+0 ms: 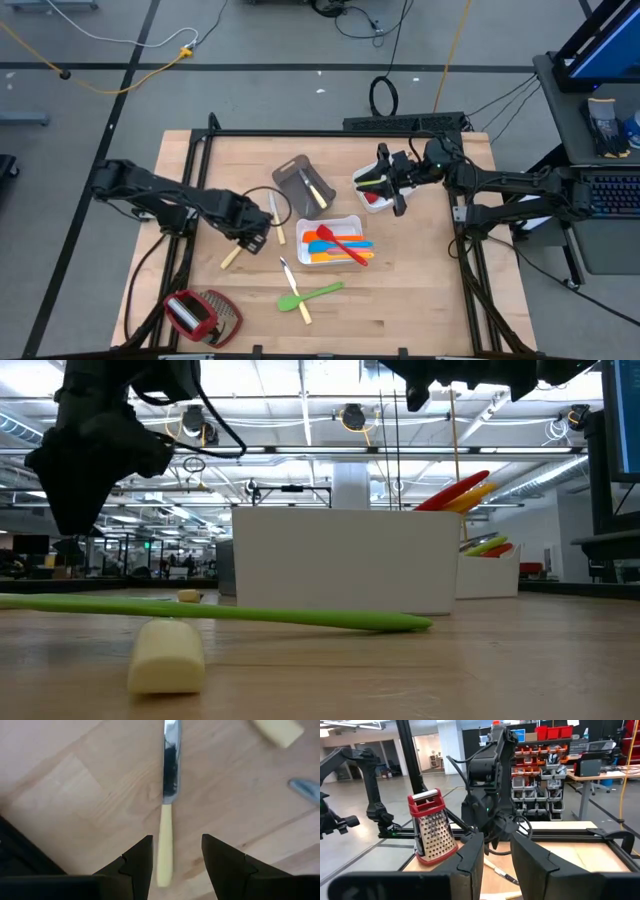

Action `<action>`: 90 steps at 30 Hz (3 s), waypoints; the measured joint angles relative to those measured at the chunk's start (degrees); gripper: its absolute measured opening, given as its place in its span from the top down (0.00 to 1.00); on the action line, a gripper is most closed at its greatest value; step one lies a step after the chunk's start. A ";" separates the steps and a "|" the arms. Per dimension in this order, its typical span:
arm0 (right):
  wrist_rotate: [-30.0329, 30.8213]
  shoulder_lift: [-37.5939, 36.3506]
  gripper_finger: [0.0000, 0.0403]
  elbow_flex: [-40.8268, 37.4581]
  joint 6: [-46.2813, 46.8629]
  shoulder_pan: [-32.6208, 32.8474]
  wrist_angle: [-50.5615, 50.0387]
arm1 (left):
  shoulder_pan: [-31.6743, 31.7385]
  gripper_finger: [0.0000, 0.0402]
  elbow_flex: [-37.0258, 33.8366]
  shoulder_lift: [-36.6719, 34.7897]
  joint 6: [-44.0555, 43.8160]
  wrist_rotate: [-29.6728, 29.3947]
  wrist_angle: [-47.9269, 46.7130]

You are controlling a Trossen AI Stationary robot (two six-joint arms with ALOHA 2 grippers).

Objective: Pick & Place Kitchen Items
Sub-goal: Put the yellow knife into the black bin

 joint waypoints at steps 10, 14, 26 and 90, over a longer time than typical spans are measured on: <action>-0.01 0.00 0.78 0.00 0.42 0.01 -1.66 | -3.08 0.58 -5.11 1.19 0.88 1.40 0.04; 0.00 0.00 0.78 0.00 0.42 0.01 -1.73 | -4.15 0.58 -8.98 1.12 -1.23 4.84 3.54; 5.97 0.00 0.78 0.00 0.42 0.01 -1.75 | -7.44 0.58 -14.25 1.12 -3.34 7.36 11.32; 14.93 -0.02 0.78 0.00 4.00 0.07 -1.70 | -5.55 0.87 -19.02 -32.08 -29.67 -5.08 47.66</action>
